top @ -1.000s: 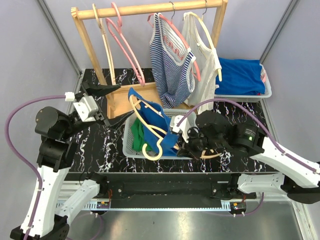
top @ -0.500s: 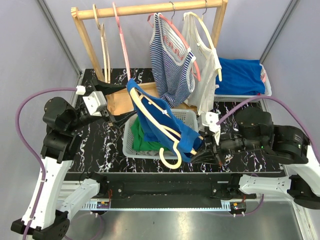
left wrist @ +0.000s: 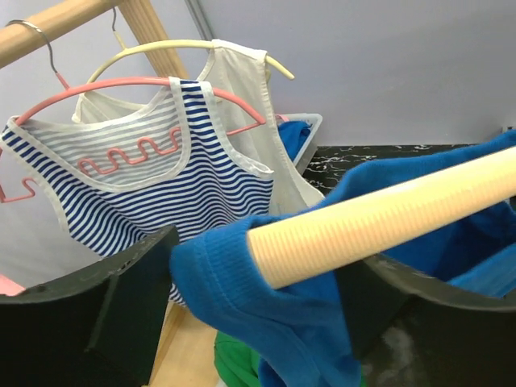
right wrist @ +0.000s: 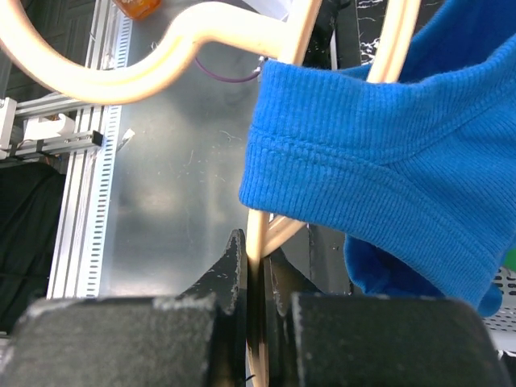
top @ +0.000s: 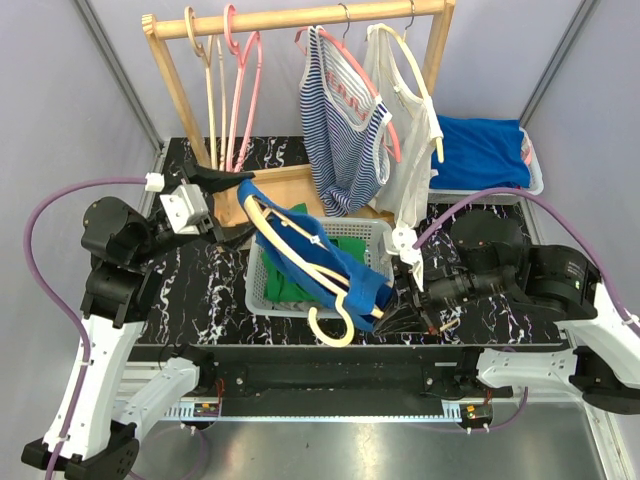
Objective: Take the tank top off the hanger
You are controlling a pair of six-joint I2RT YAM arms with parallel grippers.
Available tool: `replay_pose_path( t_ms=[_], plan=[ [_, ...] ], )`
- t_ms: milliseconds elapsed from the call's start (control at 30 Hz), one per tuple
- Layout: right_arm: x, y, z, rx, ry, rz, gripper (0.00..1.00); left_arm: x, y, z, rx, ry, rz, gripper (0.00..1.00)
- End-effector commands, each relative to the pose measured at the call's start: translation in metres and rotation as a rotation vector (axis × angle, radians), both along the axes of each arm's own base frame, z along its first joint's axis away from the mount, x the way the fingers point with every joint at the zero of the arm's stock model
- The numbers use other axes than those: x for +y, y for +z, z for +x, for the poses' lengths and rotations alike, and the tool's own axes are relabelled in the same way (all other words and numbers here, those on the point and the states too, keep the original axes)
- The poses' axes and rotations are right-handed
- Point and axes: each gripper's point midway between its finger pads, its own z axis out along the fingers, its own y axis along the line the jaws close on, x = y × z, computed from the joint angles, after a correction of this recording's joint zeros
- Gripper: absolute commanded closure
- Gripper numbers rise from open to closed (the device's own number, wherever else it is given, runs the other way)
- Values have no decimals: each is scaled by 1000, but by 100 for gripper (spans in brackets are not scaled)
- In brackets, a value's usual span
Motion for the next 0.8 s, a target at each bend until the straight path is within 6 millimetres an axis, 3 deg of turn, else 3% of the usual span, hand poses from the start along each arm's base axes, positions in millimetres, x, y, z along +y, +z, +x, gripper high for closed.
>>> replay_pose_path(
  t_ms=[0, 100, 133, 200, 233, 267, 300, 433, 767],
  plan=[
    [6, 31, -1, -51, 23, 123, 100, -3, 1, -10, -62, -53, 36, 55],
    [2, 39, 1, -74, 0, 144, 100, -3, -5, -7, -52, -48, 54, 99],
    [0, 41, 2, -79, -7, 147, 100, -3, -6, -6, -50, -42, 54, 100],
    [-2, 42, 5, -95, -28, 147, 100, 0, -7, -2, -53, -12, 46, 92],
    [-3, 45, 5, -100, -31, 155, 100, 1, -6, -1, -55, -3, 42, 76],
    [-3, 46, 6, -104, -32, 155, 100, 1, -6, 0, -58, 3, 39, 68],
    [-3, 46, 7, -106, -38, 151, 100, 1, -6, 1, -56, 10, 33, 66],
    [-1, 41, 10, -107, -44, 132, 100, 3, -4, 5, -47, 30, 12, 39],
    [-7, 56, 5, -120, -33, 171, 100, 6, -13, 15, -48, 73, 22, 40]
  ],
)
